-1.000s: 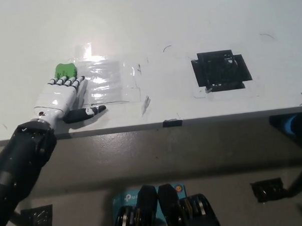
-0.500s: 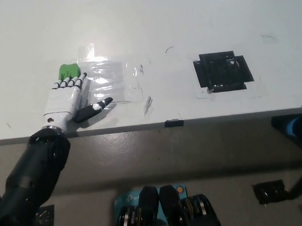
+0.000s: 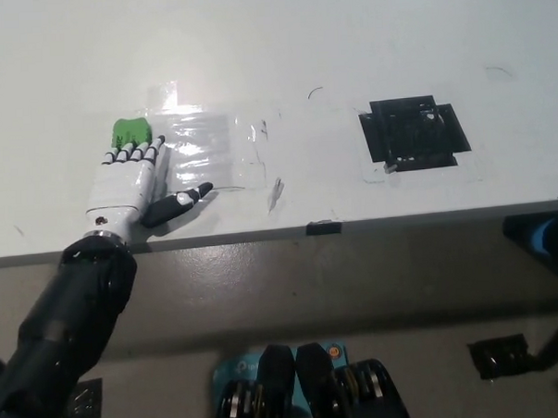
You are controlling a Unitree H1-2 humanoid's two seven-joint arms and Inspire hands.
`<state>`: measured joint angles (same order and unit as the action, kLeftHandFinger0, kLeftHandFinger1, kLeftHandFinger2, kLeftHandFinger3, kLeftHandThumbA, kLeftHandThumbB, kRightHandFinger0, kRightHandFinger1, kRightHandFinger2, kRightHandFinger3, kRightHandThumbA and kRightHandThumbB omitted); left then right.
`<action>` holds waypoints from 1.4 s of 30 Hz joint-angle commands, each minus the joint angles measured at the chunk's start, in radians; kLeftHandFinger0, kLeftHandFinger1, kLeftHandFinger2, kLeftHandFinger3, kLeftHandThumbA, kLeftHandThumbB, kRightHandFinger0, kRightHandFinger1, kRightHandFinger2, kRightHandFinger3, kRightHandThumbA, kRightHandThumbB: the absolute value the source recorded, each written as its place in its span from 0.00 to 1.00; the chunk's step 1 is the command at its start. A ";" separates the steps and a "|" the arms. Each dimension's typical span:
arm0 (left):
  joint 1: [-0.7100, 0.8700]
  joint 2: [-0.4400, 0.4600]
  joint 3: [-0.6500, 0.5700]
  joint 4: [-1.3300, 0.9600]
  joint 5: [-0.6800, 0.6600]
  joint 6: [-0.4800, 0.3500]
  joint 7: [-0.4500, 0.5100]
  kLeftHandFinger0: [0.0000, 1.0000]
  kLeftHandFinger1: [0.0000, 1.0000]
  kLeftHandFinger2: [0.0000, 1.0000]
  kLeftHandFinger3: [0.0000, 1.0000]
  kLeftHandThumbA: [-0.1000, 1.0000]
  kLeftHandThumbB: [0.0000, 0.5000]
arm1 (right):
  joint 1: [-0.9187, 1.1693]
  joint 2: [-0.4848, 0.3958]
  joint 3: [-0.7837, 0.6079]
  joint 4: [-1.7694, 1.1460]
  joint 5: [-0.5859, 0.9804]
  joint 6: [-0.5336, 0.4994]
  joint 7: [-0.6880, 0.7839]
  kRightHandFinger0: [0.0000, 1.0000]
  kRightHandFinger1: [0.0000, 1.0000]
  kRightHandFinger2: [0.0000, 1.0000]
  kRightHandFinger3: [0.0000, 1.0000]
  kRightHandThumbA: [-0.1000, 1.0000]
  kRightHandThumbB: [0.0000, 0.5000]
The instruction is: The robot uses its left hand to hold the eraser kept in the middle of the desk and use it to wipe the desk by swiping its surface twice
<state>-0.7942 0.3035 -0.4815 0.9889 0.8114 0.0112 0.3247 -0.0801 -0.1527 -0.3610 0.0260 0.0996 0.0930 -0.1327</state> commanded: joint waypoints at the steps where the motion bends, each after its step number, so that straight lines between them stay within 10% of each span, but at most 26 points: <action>1: 0.031 -0.091 -0.058 0.064 -0.012 0.009 -0.145 1.00 1.00 1.00 1.00 1.00 0.92 | -0.028 0.002 -0.001 -0.026 0.008 -0.051 -0.014 1.00 1.00 1.00 1.00 1.00 0.33; 42: -0.063 -0.493 -0.354 0.298 0.102 0.023 -0.159 1.00 1.00 1.00 1.00 1.00 1.00 | -0.051 0.094 0.030 -0.031 -0.073 -0.101 -0.139 1.00 1.00 1.00 1.00 1.00 0.25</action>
<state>-0.9608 -0.1438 -0.7927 1.2033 0.9123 0.0696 0.3301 -0.1033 -0.0614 -0.3296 0.0211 0.0480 0.0526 -0.2430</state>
